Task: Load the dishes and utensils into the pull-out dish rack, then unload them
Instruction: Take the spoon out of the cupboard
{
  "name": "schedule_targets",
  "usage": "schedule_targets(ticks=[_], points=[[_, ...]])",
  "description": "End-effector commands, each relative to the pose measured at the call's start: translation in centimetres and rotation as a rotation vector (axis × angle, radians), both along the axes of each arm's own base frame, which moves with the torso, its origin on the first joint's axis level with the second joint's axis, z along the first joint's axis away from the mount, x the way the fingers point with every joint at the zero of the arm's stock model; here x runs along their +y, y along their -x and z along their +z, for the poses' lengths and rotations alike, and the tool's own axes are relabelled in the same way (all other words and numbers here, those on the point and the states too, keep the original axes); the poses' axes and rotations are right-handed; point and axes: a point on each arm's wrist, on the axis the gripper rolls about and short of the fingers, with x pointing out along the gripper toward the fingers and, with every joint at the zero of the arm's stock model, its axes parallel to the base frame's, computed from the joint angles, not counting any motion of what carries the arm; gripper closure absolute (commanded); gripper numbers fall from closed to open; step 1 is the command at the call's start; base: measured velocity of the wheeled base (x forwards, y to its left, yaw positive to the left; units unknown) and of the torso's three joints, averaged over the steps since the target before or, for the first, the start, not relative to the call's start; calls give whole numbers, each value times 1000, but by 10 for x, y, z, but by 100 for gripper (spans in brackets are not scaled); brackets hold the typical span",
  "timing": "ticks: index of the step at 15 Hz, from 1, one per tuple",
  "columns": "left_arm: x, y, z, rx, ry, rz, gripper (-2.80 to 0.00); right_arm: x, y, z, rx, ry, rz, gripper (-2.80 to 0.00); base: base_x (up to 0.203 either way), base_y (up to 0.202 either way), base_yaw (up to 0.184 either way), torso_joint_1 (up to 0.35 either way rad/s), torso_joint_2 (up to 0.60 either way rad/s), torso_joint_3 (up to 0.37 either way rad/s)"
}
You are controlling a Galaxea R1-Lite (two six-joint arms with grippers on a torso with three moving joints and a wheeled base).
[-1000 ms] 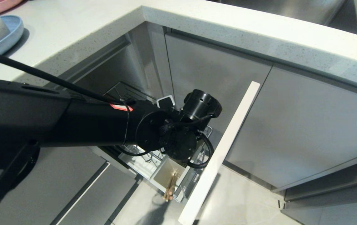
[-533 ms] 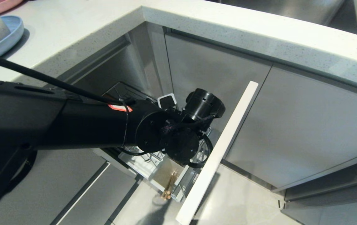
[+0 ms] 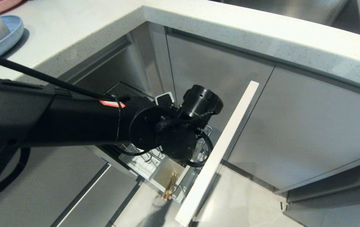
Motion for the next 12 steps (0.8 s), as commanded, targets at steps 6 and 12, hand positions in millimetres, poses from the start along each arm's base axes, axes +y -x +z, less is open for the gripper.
schedule_targets(ticks=[6,12], points=[[18,46,61,-98,131,-64,0,0,0,-1,-3,0,1,0,0,0,0,0,0,0],[26,61,74,-123,122,-58,0,0,0,-1,-3,0,0,0,0,0,0,0,0,0]])
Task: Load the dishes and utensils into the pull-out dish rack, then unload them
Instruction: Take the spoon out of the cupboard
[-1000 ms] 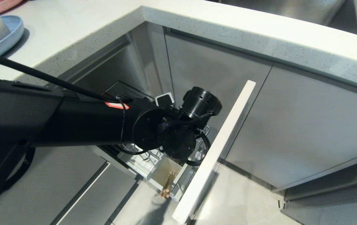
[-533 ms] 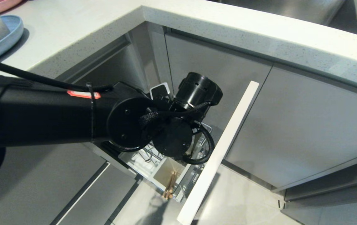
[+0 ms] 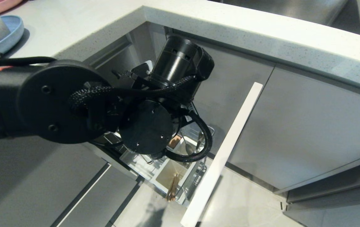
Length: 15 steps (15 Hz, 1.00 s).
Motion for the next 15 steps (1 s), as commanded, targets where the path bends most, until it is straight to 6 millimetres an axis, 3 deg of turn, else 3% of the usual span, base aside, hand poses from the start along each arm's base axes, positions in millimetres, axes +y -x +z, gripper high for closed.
schedule_targets(ticks=[1,15], points=[[4,5,7,-16,17,4,0,0,0,-1,-3,-1,1,0,0,0,0,0,0,0],[36,26,43,-96,21,28,0,0,0,0,-4,-1,0,0,0,0,0,0,0,0]])
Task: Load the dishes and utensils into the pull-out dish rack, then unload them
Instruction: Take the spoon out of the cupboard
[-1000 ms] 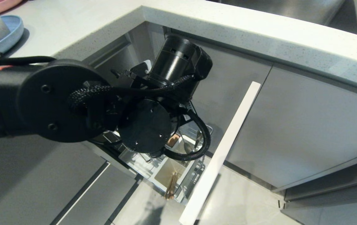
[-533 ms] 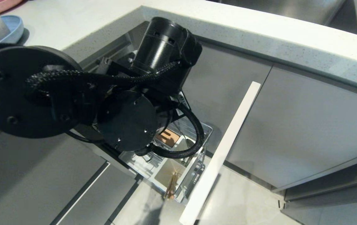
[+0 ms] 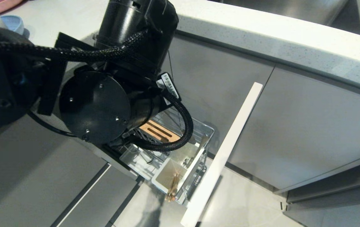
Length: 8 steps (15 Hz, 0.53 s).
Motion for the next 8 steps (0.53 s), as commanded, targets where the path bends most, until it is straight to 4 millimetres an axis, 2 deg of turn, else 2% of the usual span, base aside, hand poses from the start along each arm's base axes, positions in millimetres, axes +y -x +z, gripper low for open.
schedule_targets(ticks=[1,8], points=[[11,7,12,-25,28,6,0,0,0,0,-3,0,0,0,0,0,0,0,0,0],[53,34,55,-119,115,-5,0,0,0,-1,-3,0,1,0,0,0,0,0,0,0]])
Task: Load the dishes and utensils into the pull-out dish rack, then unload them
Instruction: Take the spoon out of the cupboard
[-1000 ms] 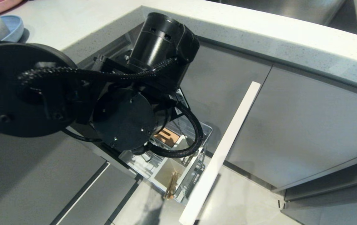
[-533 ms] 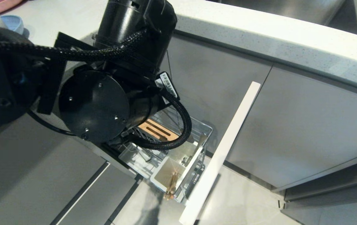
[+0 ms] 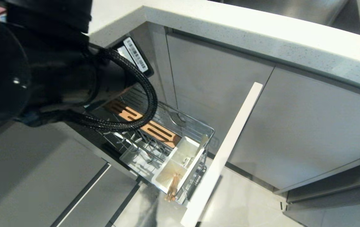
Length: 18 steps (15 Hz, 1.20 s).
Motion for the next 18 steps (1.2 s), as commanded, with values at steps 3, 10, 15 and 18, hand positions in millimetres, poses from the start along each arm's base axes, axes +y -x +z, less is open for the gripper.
schedule_targets(ticks=[3,10,15,18], points=[[38,24,35,-84,106,4,0,0,0,0,-3,-1,0,0,0,0,0,0,0,0],[90,57,75,-218,246,11,0,0,0,0,-3,-1,1,0,0,0,0,0,0,0],[134,80,101,-373,327,62,0,0,0,-1,-3,-1,0,0,0,0,0,0,0,0],[166,95,116,-494,347,172,0,0,0,-1,-3,-1,0,0,0,0,0,0,0,0]])
